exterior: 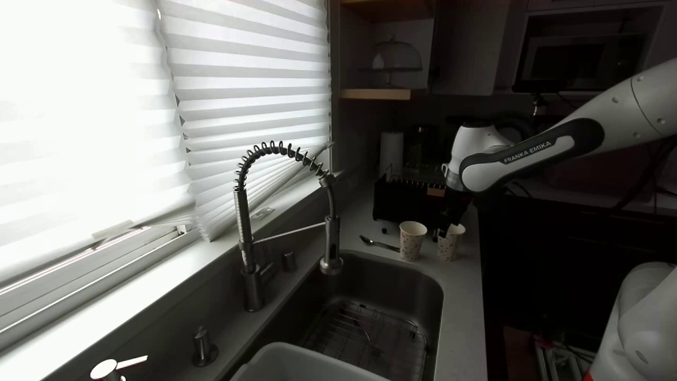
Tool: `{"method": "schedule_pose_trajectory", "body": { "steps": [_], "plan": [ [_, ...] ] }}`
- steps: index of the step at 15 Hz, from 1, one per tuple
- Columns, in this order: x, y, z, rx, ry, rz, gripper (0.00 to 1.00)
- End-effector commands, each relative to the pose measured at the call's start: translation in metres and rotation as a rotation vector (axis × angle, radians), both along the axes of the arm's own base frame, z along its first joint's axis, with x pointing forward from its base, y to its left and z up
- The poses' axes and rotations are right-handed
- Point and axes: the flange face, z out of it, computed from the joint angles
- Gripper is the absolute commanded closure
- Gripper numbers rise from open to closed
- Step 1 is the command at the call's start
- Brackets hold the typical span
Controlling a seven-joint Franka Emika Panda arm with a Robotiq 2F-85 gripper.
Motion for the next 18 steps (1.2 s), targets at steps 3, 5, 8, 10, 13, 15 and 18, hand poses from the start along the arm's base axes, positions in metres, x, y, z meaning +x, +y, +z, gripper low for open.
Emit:
{"method": "schedule_pose_trajectory", "body": {
  "steps": [3, 5, 8, 10, 13, 15, 18],
  "plan": [
    [-0.006, -0.005, -0.016, -0.02, -0.047, 0.019, 0.58],
    [-0.007, -0.007, -0.019, -0.021, -0.056, 0.02, 0.74],
    [-0.008, -0.007, -0.021, -0.025, -0.056, 0.031, 0.96],
    [-0.009, -0.009, -0.018, -0.035, -0.05, 0.051, 1.0],
    [-0.012, -0.008, -0.004, -0.038, -0.044, 0.092, 0.99],
    [-0.015, -0.006, 0.011, -0.054, -0.047, 0.111, 0.99],
    [-0.019, 0.004, 0.037, -0.057, -0.055, 0.151, 0.99]
  ]
}}
